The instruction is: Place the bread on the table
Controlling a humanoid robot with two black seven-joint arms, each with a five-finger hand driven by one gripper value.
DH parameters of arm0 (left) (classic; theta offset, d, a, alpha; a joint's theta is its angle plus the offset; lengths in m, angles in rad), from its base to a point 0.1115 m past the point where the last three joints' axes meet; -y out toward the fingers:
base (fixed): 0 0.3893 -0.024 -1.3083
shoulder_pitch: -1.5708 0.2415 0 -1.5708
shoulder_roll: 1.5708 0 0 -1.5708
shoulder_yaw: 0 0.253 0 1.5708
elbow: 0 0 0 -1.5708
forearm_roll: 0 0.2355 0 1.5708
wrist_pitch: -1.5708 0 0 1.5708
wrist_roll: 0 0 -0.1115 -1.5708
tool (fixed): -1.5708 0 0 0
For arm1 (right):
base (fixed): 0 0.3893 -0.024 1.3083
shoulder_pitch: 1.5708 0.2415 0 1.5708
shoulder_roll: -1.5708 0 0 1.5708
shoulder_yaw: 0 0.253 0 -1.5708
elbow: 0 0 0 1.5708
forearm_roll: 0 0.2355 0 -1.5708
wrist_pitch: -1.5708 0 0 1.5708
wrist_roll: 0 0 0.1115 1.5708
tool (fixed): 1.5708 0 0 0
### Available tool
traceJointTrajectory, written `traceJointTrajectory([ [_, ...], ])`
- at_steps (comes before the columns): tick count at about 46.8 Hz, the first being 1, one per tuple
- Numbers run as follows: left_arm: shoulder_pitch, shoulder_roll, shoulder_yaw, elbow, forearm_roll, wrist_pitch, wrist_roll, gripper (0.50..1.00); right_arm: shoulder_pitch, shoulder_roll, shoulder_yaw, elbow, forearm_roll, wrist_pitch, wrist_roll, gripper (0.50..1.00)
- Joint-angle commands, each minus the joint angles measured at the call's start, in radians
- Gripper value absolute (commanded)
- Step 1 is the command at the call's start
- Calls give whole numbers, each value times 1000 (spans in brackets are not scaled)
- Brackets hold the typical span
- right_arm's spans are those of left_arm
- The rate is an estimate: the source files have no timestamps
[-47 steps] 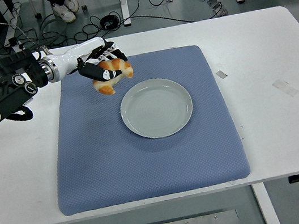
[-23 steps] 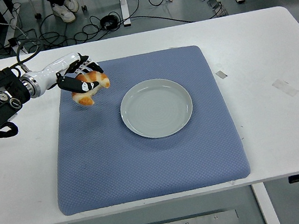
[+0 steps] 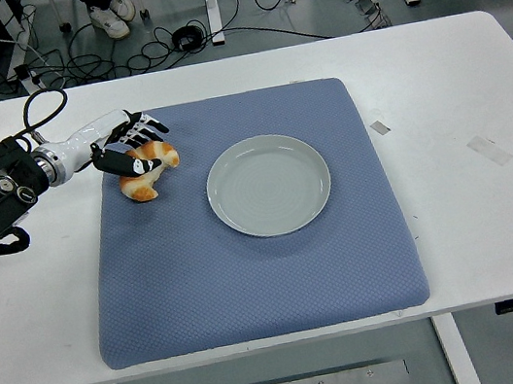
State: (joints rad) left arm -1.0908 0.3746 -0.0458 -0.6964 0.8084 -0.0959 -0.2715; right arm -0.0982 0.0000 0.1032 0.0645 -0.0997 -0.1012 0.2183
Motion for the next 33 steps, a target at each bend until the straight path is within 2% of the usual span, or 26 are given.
traceJointTrajectory([
  [1,2,0,0,0,0,1,0,743,0,0,0,-2,0,0,0,1000],
  [12,-1,-2,-5,0,-1,1,0,775,0,0,1,-2,0,0,1,1000],
  [24,-15,6,-22,0,-159,1,0,917,2,0,3,0,0,0,1,1000],
  [33,-14,9,-101,2,-314,-1,0,960,2,0,3,0,0,0,1,1000],
])
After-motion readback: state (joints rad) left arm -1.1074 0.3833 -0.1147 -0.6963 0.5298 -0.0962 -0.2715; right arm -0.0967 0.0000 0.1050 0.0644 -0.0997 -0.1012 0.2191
